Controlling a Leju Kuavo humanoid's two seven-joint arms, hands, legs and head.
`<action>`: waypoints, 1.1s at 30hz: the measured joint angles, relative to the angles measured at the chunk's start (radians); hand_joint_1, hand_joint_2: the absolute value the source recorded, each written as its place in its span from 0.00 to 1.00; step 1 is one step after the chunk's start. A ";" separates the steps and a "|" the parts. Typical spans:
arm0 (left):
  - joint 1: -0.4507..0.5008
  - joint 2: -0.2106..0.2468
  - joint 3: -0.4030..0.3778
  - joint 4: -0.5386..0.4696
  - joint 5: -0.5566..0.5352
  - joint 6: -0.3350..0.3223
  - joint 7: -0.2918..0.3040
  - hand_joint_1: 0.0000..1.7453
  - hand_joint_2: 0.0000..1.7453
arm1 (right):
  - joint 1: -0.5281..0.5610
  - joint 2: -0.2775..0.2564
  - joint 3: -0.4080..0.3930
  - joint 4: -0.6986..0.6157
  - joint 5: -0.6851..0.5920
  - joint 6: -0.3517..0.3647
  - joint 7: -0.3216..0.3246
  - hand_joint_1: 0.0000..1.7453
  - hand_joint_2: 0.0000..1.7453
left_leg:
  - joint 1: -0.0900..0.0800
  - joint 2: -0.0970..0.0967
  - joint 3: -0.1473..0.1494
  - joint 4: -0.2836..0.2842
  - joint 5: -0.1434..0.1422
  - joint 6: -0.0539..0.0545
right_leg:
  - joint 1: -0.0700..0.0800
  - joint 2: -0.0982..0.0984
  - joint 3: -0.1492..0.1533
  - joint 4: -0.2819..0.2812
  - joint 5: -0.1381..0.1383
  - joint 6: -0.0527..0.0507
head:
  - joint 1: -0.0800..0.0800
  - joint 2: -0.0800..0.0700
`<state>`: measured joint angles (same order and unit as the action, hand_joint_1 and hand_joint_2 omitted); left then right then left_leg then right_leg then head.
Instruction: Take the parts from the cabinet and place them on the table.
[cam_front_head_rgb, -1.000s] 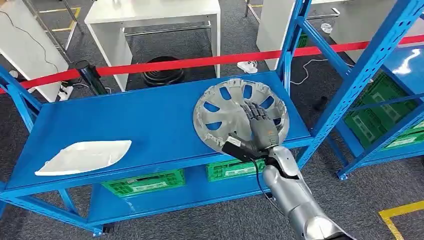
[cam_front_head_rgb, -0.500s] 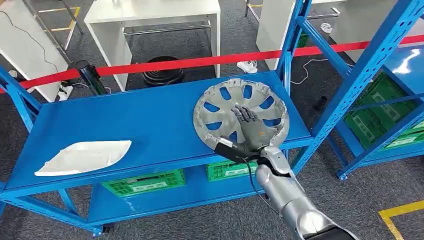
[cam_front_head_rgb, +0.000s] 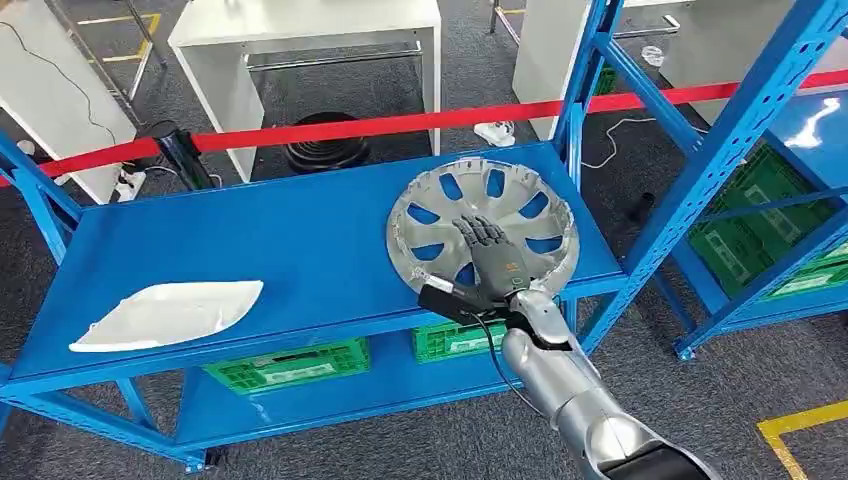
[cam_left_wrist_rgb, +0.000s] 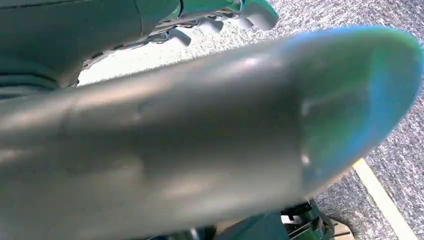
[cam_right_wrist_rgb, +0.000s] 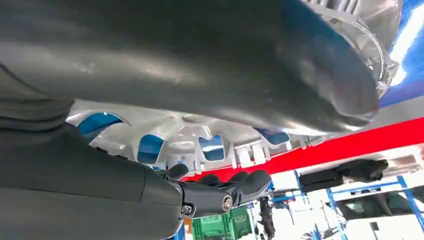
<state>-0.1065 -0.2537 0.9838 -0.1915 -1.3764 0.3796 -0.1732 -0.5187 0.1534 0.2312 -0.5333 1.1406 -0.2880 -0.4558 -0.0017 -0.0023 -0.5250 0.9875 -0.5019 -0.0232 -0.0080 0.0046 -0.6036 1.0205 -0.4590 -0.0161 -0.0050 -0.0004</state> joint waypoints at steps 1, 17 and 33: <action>-0.001 0.000 -0.001 0.000 -0.002 0.000 0.000 0.00 0.00 | -0.006 0.003 0.004 0.003 0.006 0.003 0.006 0.00 0.00 | 0.000 0.000 0.000 0.000 0.000 0.000 | 0.000 0.000 0.000 0.000 0.000 0.000 | 0.000 0.000; -0.016 -0.008 -0.026 0.000 -0.028 -0.006 0.011 0.00 0.00 | -0.121 0.044 0.036 0.074 0.023 0.032 0.005 0.00 0.00 | 0.000 0.000 0.000 0.000 0.000 0.000 | 0.000 0.000 0.000 0.000 0.000 0.000 | 0.000 0.000; -0.016 -0.014 -0.041 0.000 -0.034 -0.007 0.018 0.00 0.00 | -0.130 0.079 0.040 0.105 0.002 0.055 0.055 0.00 1.00 | 0.000 0.000 0.002 0.000 0.000 0.000 | 0.000 0.000 0.000 0.000 0.000 0.000 | 0.000 0.000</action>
<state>-0.1226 -0.2674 0.9426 -0.1915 -1.4099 0.3727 -0.1549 -0.6482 0.2319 0.2716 -0.4284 1.1425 -0.2335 -0.4013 -0.0017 -0.0024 -0.5232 0.9877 -0.5018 -0.0233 -0.0078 0.0047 -0.6034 1.0203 -0.4587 -0.0157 -0.0053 -0.0004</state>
